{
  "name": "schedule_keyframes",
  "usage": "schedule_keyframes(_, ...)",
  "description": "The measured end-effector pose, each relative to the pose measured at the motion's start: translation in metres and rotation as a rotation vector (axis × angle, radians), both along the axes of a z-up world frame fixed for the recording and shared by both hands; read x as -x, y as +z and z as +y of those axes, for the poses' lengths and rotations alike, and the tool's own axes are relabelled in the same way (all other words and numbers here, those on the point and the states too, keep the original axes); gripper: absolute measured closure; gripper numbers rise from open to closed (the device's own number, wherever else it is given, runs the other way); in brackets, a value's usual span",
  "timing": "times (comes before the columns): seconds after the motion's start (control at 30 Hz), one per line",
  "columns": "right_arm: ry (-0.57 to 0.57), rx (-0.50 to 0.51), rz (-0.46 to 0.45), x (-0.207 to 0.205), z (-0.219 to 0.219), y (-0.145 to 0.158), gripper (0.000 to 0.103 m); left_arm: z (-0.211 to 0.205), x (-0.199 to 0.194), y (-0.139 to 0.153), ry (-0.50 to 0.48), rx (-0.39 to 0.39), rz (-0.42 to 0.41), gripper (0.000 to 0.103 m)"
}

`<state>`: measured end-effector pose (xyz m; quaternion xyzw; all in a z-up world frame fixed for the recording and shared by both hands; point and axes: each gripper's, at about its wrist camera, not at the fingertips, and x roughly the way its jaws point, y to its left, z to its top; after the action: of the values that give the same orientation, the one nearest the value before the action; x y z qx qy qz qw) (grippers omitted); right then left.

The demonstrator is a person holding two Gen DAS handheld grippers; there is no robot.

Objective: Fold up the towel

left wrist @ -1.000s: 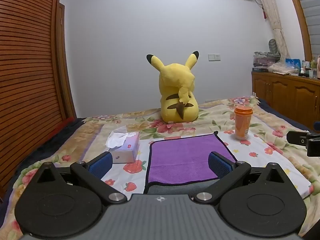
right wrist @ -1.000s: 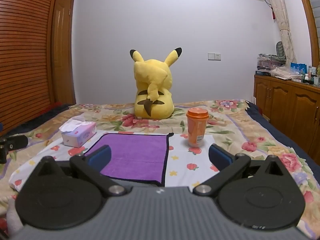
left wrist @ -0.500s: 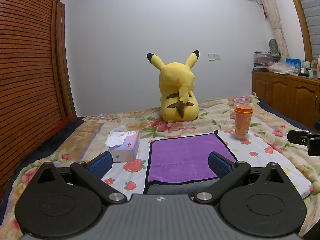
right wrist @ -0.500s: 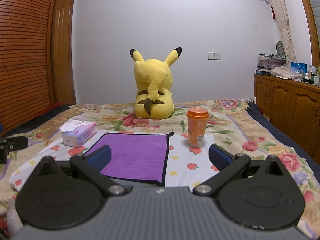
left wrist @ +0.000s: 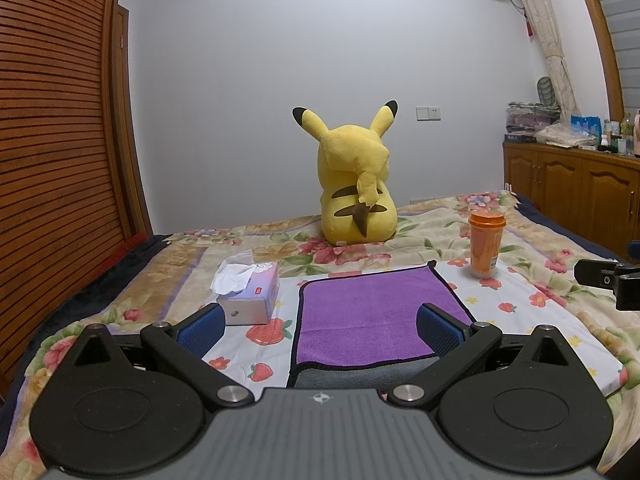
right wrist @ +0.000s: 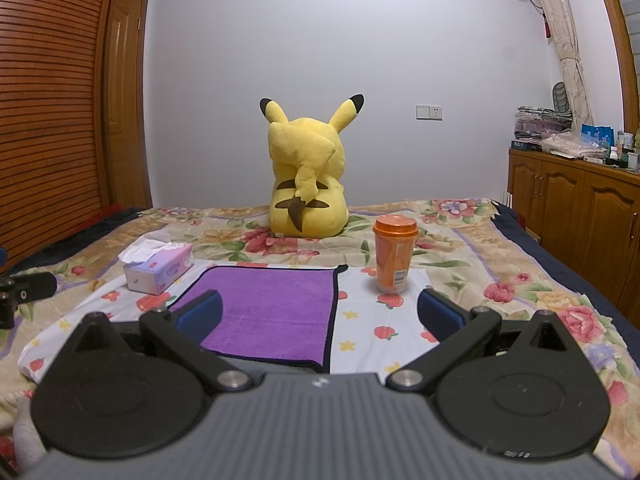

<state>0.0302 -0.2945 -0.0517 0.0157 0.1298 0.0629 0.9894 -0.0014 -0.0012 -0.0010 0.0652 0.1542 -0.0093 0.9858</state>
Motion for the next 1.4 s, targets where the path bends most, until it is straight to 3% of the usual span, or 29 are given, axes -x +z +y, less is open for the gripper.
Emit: schedule_keyframes(1.4, 0.011, 0.003, 0.01, -0.003, 0.004, -0.001, 0.0, -0.002, -0.005, -0.012, -0.001, -0.011, 0.038, 0.0)
